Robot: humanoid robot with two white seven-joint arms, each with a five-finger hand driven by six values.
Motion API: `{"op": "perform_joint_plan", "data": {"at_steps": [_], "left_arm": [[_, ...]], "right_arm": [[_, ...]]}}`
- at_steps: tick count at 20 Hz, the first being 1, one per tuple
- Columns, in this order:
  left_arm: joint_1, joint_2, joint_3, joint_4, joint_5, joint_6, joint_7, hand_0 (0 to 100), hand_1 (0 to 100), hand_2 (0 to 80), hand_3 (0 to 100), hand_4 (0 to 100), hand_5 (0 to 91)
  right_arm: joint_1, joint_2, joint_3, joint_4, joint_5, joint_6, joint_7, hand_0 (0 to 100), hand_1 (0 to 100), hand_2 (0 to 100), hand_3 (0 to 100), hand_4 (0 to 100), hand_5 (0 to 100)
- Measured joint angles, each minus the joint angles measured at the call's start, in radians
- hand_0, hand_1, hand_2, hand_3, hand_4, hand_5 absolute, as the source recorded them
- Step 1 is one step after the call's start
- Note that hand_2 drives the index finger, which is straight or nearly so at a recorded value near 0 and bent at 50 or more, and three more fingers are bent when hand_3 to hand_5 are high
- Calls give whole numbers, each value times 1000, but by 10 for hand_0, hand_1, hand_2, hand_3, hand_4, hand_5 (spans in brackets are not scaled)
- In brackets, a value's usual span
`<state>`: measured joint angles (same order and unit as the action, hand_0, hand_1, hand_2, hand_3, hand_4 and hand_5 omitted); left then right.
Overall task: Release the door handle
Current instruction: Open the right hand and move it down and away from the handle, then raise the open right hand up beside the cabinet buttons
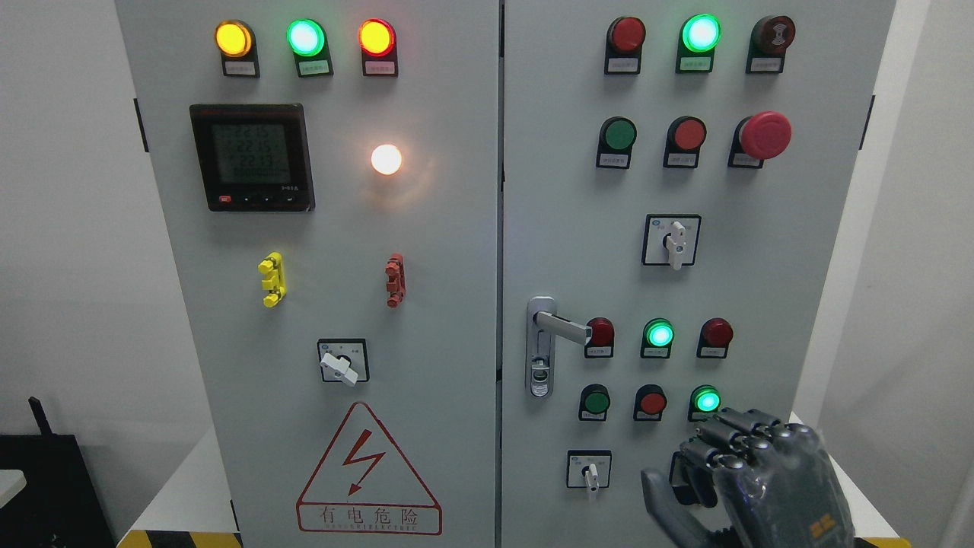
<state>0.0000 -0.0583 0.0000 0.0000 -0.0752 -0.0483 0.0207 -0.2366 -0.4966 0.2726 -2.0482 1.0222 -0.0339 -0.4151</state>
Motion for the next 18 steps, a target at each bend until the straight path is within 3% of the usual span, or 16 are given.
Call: {"op": "perform_joint_plan", "data": {"at_steps": [5,10,12,18], "left_arm": [[0,0,0,0,0,0,0,120,389,0,0,0,0],[0,0,0,0,0,0,0,120,389,0,0,0,0],[0,0,0,0,0,0,0,120,389,0,0,0,0],[0,0,0,0,0,0,0,120,389,0,0,0,0]], "right_arm": [[-35,-88,2,-9,-109,8,-7,591,88,933,1000,1000,1000],[-62,-165,9,-18,-203,19,-8,577,111,754,1000,1000,1000],[-69,-188,15,-21,-223,36,-10,566,133,673,1000,999,1000],[-83,-248,36,-28,-320,65,10,538,153,591,1000,993,1000]]}}
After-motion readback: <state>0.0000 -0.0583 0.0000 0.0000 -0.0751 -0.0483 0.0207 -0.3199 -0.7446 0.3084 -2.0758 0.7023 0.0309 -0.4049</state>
